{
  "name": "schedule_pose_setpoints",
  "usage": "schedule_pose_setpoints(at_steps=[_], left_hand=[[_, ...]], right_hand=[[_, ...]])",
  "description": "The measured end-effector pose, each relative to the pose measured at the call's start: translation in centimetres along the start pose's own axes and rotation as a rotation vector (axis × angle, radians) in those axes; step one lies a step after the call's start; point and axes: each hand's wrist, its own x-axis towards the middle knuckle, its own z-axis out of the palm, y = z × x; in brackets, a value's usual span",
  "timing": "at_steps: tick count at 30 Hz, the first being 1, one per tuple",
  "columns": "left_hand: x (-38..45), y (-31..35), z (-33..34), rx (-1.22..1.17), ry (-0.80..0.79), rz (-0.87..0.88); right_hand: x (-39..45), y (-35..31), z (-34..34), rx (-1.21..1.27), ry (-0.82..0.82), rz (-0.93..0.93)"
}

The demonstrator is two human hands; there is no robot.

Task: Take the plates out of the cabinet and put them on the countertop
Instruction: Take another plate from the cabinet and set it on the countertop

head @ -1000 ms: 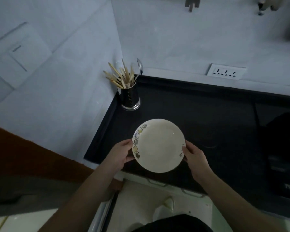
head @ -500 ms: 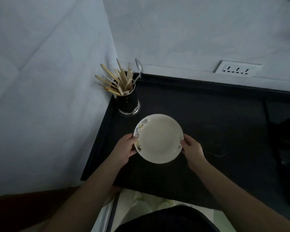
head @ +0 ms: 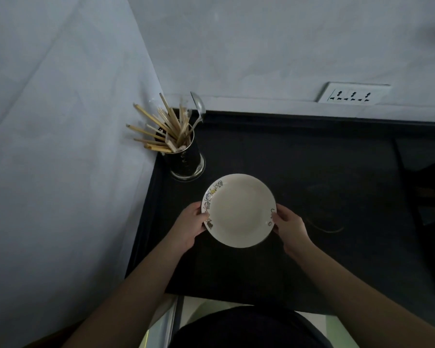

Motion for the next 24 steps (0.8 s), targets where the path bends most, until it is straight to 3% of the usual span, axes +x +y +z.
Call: schedule_pose_setpoints(at_steps=[16, 18, 21, 24], left_hand=[[-0.8, 0.2, 0.9, 0.094, 0.026, 0.035], [-1.2, 0.2, 0.6, 0.251, 0.010, 0.133], [-2.2, 0.1, -0.1, 0.869, -0.005, 0.415], [-3.1, -0.1, -0.2, 0.942, 0.058, 0.466]], right_hand=[[0.3, 1.1, -0.8, -0.026, -0.046, 0.014], [0.3, 1.1, -0.8, -0.030, -0.072, 0.020], [0.1, 0.9, -1.1, 0.006, -0.141, 0.065], [-0.1, 0.6, -1.6, 0.056, -0.203, 0.099]])
